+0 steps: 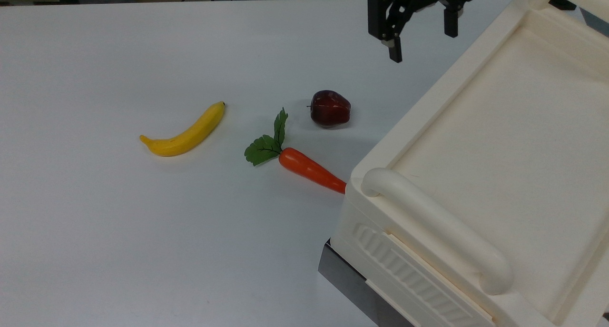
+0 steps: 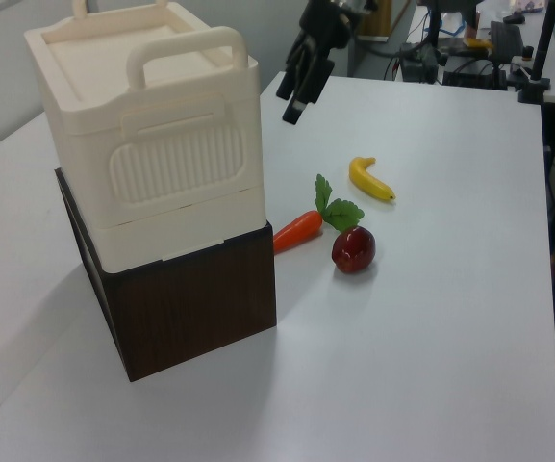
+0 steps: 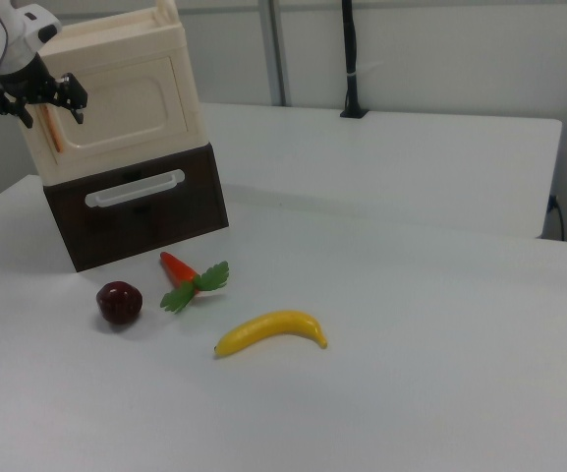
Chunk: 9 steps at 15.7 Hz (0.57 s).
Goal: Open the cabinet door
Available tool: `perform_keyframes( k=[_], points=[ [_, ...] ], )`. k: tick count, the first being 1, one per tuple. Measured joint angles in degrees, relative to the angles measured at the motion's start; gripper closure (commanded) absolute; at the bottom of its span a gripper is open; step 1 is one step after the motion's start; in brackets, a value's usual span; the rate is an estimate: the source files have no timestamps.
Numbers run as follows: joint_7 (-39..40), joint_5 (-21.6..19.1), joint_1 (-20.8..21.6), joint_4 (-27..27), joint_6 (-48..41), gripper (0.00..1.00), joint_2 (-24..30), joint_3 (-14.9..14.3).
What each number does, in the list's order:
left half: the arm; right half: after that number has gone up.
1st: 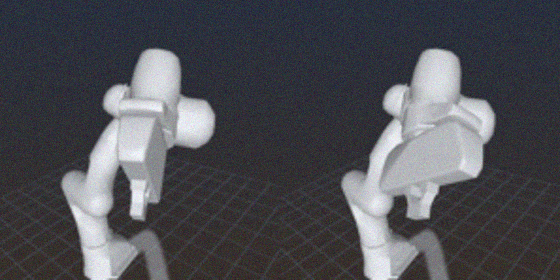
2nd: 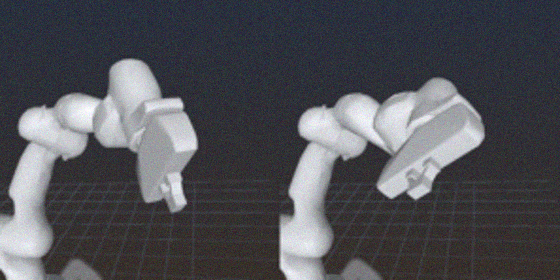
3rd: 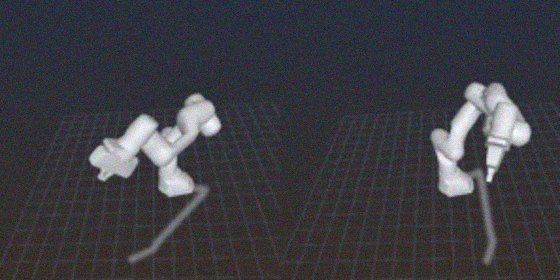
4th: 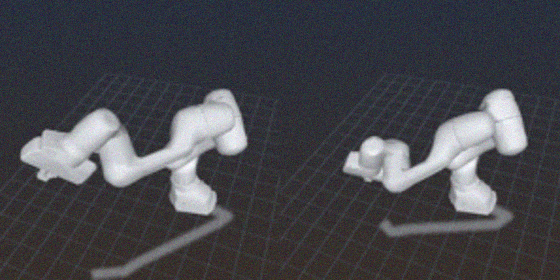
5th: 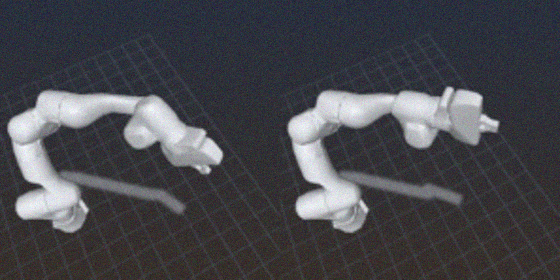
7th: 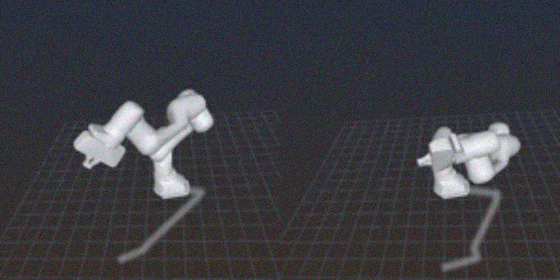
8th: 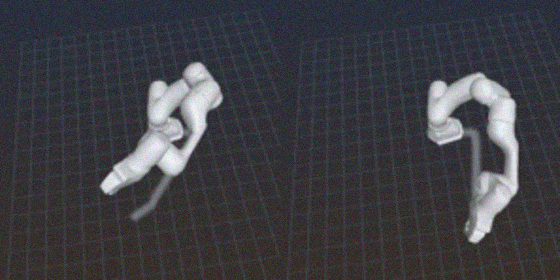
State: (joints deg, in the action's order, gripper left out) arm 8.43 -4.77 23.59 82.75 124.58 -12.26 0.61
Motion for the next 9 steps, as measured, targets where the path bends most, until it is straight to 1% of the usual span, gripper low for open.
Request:
perform_keyframes(
  k=[1, 2, 3, 6, 7, 9],
  points=[
    [0.00, 0.00, 0.40, 0.00, 1.41, 0.00, -0.55, 0.05],
    [0.00, 0.00, 0.82, 0.01, 2.49, 0.07, -1.10, 0.06],
    [0.00, 0.00, 1.19, 0.00, 3.14, 0.14, -1.54, 0.08],
    [0.00, 0.00, 1.82, -0.01, 3.96, 0.41, -2.16, 0.11],
    [0.00, 0.00, 1.88, -0.01, 4.05, 0.47, -2.16, 0.11],
    [0.00, 0.00, 2.05, -0.03, 4.12, 0.48, -2.15, 0.12]
  ],
)
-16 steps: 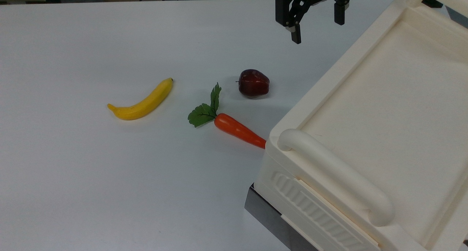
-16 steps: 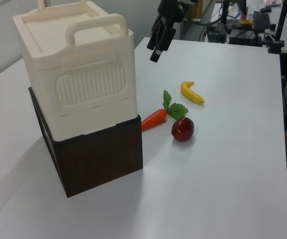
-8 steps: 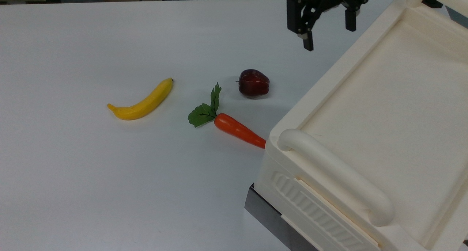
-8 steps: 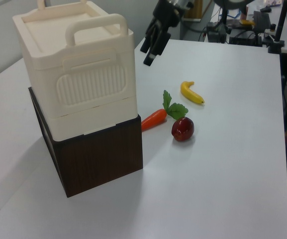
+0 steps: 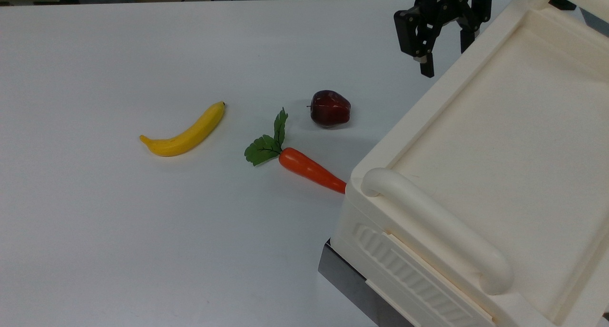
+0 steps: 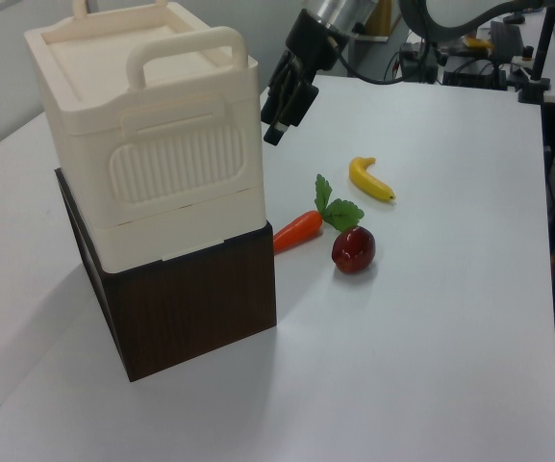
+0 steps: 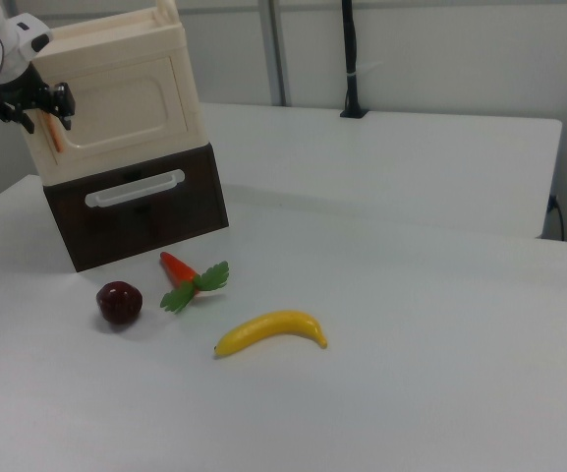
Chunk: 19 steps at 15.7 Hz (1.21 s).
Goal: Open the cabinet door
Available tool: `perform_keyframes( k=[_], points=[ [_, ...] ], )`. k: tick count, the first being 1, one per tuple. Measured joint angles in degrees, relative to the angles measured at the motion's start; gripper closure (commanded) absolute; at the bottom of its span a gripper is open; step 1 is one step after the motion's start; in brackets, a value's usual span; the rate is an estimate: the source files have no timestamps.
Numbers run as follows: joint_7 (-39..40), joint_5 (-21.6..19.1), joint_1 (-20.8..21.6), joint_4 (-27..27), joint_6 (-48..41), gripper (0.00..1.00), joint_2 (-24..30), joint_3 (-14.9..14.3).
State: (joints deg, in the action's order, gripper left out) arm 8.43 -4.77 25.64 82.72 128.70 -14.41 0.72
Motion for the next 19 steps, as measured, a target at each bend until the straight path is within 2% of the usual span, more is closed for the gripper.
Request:
perform_keyframes(
  k=[7, 11, 12, 15, 19],
  points=[
    [0.15, 0.00, 0.36, 0.13, 2.40, 0.48, -0.08, 0.11],
    [1.59, 0.00, 0.38, 0.13, 2.59, 0.73, -0.08, 0.12],
    [1.72, 0.00, 0.45, 0.14, 2.85, 0.82, -0.09, 0.12],
    [1.89, 0.00, 0.51, 0.11, 2.94, 0.88, -0.08, 0.12],
    [1.94, 0.00, 0.47, 0.13, 2.96, 0.88, -0.06, 0.10]
  ],
)
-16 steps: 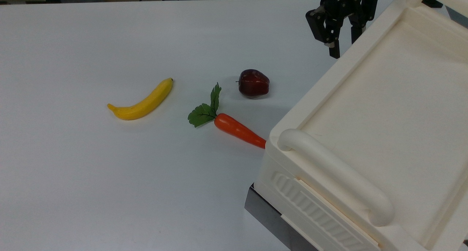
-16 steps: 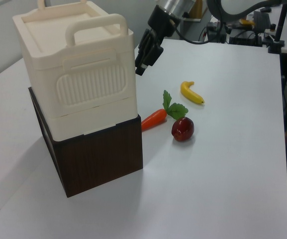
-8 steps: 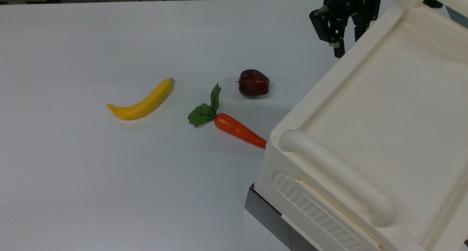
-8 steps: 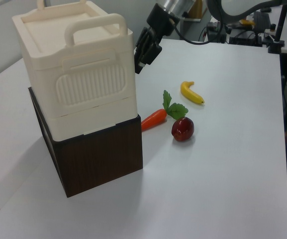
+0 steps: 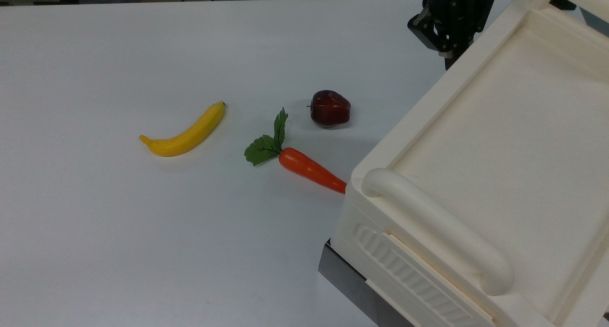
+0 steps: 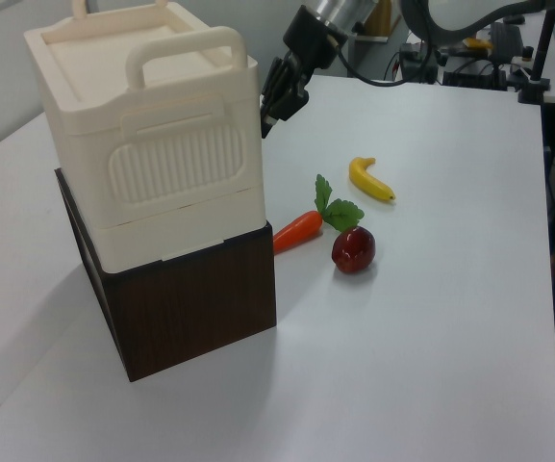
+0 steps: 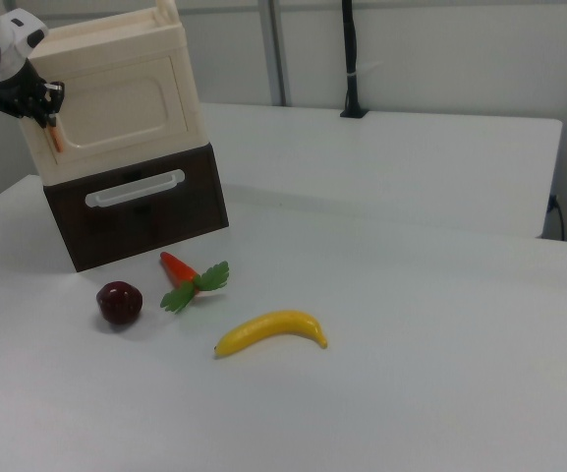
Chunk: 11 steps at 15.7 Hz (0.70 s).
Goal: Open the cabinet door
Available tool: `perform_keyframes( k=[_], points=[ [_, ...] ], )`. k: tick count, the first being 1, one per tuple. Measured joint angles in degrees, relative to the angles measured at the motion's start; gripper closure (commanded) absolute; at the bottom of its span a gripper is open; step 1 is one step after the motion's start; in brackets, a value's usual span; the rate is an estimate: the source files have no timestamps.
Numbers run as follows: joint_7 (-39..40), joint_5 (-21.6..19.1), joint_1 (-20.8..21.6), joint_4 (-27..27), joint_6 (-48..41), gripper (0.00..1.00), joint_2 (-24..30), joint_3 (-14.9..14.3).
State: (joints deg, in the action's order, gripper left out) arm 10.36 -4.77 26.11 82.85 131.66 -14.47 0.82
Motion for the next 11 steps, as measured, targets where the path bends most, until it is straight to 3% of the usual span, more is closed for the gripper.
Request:
perform_keyframes(
  k=[11],
  points=[
    [0.45, 0.03, -0.59, -0.28, -7.67, 0.87, 2.03, -0.62]
  ],
)
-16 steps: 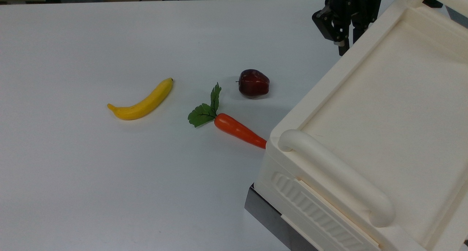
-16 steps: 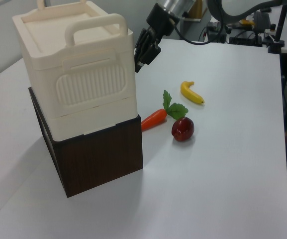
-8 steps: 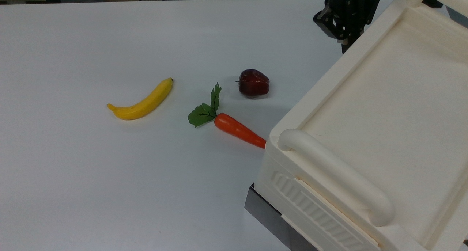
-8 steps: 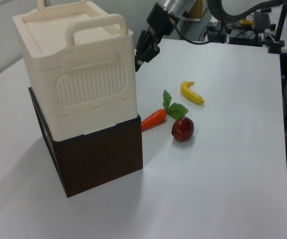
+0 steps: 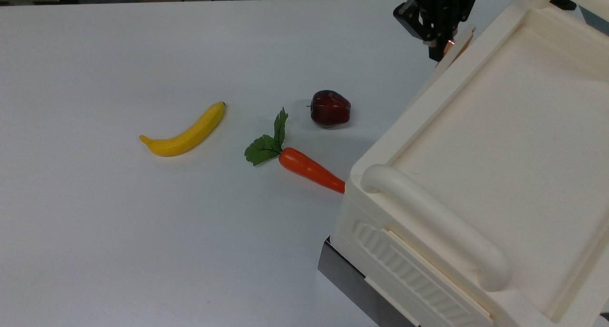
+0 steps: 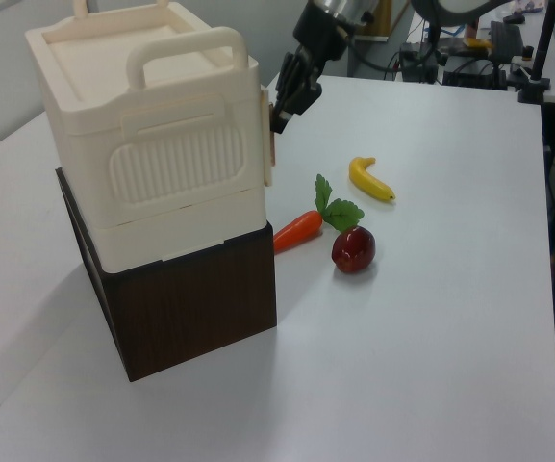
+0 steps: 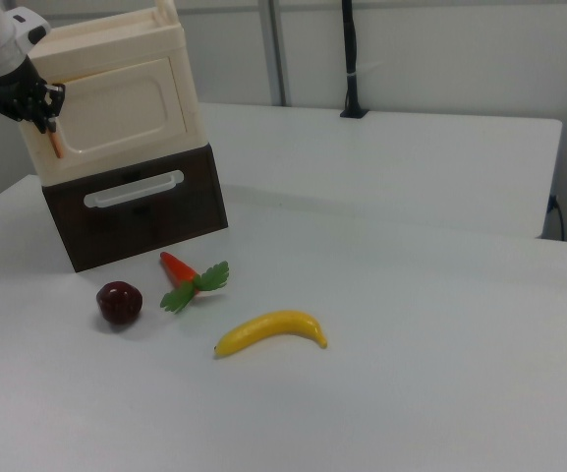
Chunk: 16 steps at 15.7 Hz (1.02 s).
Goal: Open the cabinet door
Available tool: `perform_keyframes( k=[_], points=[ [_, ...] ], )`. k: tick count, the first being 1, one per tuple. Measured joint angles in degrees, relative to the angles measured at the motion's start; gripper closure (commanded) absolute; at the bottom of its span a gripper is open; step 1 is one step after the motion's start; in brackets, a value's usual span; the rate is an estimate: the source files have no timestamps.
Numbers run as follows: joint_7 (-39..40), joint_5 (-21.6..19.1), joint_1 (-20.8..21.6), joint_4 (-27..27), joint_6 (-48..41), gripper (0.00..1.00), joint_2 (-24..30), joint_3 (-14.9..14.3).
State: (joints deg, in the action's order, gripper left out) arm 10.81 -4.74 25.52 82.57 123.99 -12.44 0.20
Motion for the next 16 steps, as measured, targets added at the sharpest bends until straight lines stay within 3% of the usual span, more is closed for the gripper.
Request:
perform_keyframes(
  k=[2, 4, 8, 9, 12, 16],
  points=[
    [0.01, 0.00, 0.00, 0.01, -2.01, 0.84, 0.58, -0.11],
    [0.01, 0.01, -0.07, 0.02, -4.11, 0.71, 1.17, -0.26],
    [-0.03, -0.01, -1.59, 0.01, -12.82, 0.15, 3.50, -0.56],
    [-0.02, -0.01, -2.34, 0.03, -14.82, 0.09, 4.19, -0.57],
    [-0.02, -0.01, -4.93, 0.08, -18.50, 0.00, 5.62, -0.62],
    [-1.23, -0.01, -6.72, -0.26, -19.63, 0.00, 7.32, -0.64]
  ],
)
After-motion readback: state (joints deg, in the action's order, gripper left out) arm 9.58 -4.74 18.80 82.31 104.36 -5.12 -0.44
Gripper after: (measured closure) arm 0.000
